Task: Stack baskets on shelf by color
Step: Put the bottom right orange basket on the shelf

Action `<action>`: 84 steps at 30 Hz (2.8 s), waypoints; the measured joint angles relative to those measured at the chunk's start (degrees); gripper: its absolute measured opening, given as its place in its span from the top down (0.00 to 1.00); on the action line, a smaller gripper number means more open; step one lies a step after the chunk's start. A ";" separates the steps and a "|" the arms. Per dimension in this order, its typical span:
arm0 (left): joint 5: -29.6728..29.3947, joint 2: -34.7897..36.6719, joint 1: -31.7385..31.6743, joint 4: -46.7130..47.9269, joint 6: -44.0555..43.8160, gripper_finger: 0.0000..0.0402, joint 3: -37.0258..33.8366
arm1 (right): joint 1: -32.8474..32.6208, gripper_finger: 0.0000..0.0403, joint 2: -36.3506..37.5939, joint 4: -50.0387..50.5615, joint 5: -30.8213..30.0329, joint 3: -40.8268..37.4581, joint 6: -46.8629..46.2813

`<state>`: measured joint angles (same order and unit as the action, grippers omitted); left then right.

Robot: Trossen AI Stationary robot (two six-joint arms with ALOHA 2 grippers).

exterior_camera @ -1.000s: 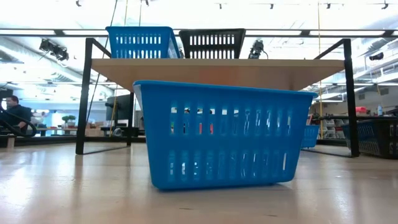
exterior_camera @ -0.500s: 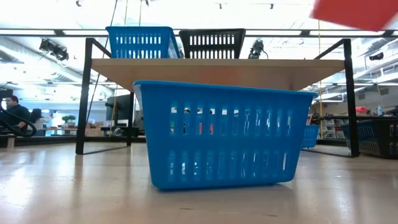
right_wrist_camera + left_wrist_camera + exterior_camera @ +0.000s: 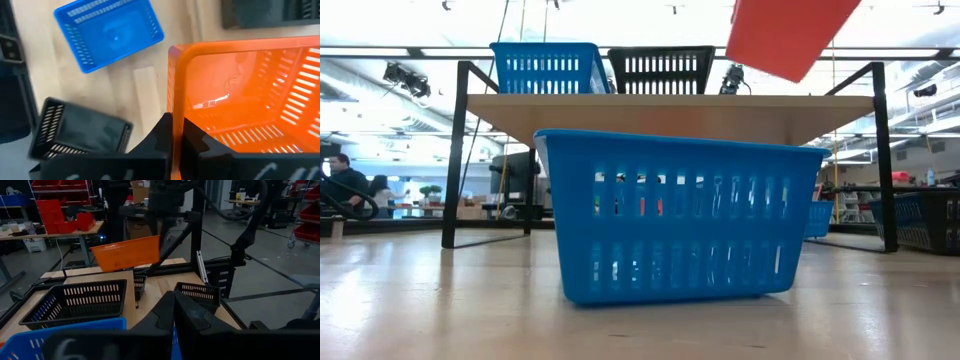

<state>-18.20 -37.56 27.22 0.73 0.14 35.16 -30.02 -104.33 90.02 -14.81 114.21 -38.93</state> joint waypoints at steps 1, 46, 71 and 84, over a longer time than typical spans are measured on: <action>0.00 0.00 0.00 0.00 0.00 0.97 0.00 | 0.85 0.97 0.00 -0.04 0.29 -0.11 0.25; 0.00 0.04 0.02 -0.04 3.52 0.92 0.00 | 12.97 0.94 0.00 0.02 3.48 -9.88 5.57; 0.00 0.04 0.00 -0.04 3.52 0.92 0.00 | 9.35 0.68 0.00 0.00 5.39 -9.88 -7.74; 0.00 0.04 0.00 -0.04 3.52 0.91 0.00 | 8.35 0.68 0.00 0.00 8.14 -9.88 -9.87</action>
<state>-18.20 -37.52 27.22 0.69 3.66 35.16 -21.67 -104.33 90.02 -6.67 104.33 -48.80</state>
